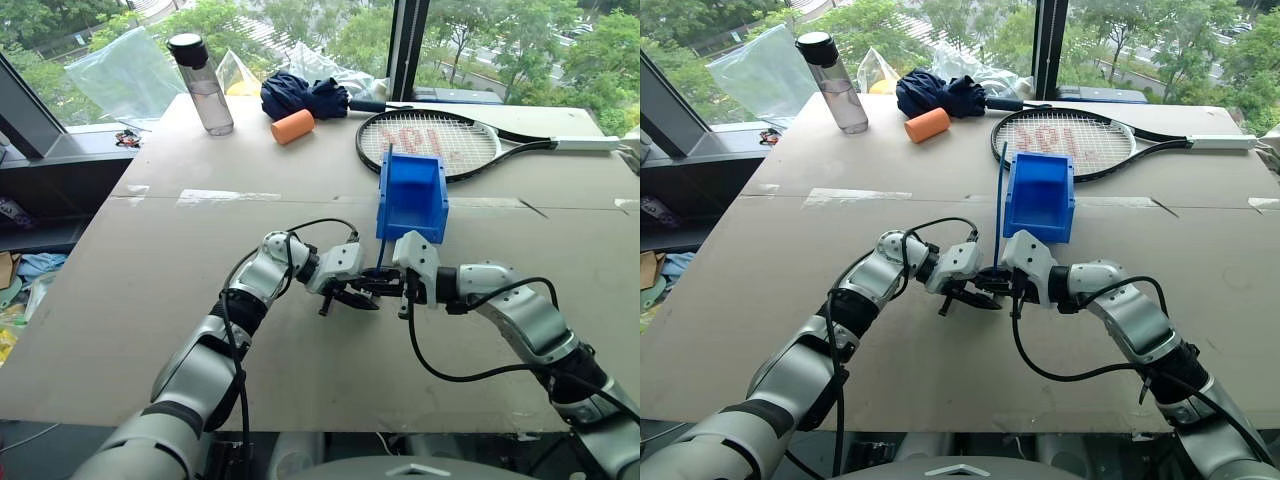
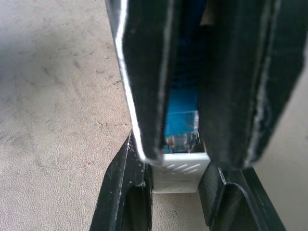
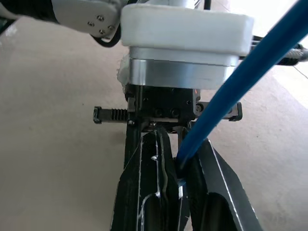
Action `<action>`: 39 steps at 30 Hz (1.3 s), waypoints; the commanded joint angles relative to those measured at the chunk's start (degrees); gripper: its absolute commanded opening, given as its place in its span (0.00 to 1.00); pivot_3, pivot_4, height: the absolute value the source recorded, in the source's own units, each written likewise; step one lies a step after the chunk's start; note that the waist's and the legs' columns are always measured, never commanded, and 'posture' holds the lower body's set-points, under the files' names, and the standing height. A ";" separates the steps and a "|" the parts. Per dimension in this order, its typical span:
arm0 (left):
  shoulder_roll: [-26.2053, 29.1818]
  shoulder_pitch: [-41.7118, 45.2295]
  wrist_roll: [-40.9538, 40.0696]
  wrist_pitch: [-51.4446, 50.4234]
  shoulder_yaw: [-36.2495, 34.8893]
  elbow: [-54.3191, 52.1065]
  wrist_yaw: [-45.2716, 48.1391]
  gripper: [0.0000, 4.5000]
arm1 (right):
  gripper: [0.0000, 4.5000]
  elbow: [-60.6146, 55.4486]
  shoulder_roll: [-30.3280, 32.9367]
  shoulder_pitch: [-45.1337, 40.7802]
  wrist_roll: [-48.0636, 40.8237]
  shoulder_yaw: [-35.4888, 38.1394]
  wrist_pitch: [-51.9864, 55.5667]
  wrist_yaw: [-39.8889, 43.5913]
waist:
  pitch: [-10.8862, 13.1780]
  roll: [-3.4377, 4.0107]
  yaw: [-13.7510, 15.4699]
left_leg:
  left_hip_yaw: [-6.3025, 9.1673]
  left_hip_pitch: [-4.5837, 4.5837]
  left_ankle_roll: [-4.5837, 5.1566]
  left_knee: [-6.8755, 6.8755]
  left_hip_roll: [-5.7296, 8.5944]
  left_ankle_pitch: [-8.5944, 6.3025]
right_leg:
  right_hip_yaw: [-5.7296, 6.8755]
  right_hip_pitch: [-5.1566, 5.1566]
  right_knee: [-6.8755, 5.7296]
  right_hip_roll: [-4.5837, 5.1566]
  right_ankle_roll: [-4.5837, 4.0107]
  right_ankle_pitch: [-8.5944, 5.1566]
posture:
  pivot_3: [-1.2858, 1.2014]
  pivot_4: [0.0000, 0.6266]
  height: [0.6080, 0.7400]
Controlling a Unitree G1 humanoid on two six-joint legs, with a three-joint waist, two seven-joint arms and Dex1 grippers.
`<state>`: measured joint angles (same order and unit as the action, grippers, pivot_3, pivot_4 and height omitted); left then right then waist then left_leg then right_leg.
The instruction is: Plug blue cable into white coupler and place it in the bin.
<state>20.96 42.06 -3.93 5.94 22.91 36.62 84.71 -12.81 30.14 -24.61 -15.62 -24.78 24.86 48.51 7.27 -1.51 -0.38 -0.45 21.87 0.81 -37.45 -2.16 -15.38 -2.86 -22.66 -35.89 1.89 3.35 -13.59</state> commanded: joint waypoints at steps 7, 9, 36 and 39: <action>-1.71 0.10 0.39 -0.35 -0.95 -2.93 -2.25 0.14 | 0.00 6.33 -0.38 2.44 8.61 -6.94 1.49 2.20 | -0.33 -0.04 -0.06 | 0.01 -0.10 0.00 0.00 -0.01 0.00 | 0.00 0.08 -0.03 -0.01 -0.01 -0.01 | 0.52 0.24 1.00; -0.95 -0.77 -1.04 -2.62 -1.85 -4.89 -1.66 0.14 | 0.00 4.70 -2.12 3.63 6.04 -3.50 1.85 1.16 | -0.44 -0.07 -0.07 | 0.01 -0.11 0.00 0.00 -0.01 0.00 | 0.00 0.08 -0.05 -0.01 -0.02 -0.01 | 0.52 0.24 1.00; 5.62 -30.08 -27.07 -43.04 -28.13 -66.10 -39.91 0.82 | 0.55 30.64 2.46 -24.30 -7.74 28.80 14.95 -5.45 | 0.16 0.47 0.05 | 0.23 0.16 -0.03 0.25 0.03 0.02 | 0.29 -0.05 0.10 0.16 -0.02 0.04 | 0.52 0.24 1.00; 7.51 -31.63 -28.80 -44.00 -27.84 -66.81 -38.58 0.82 | 0.55 14.21 6.32 -12.17 -13.49 34.94 14.88 -1.81 | 0.11 0.38 0.51 | 0.34 0.17 -0.03 0.24 0.04 0.01 | 0.38 0.03 0.22 0.18 -0.02 0.03 | 0.52 0.24 1.00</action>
<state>27.45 10.81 -30.90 -37.78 -4.77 -27.77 45.16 10.80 35.28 -40.45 -25.26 6.22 40.63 43.89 7.38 -1.13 0.14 -0.09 22.04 0.79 -37.20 -2.12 -15.37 -2.47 -22.61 -35.67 2.06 3.33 -13.56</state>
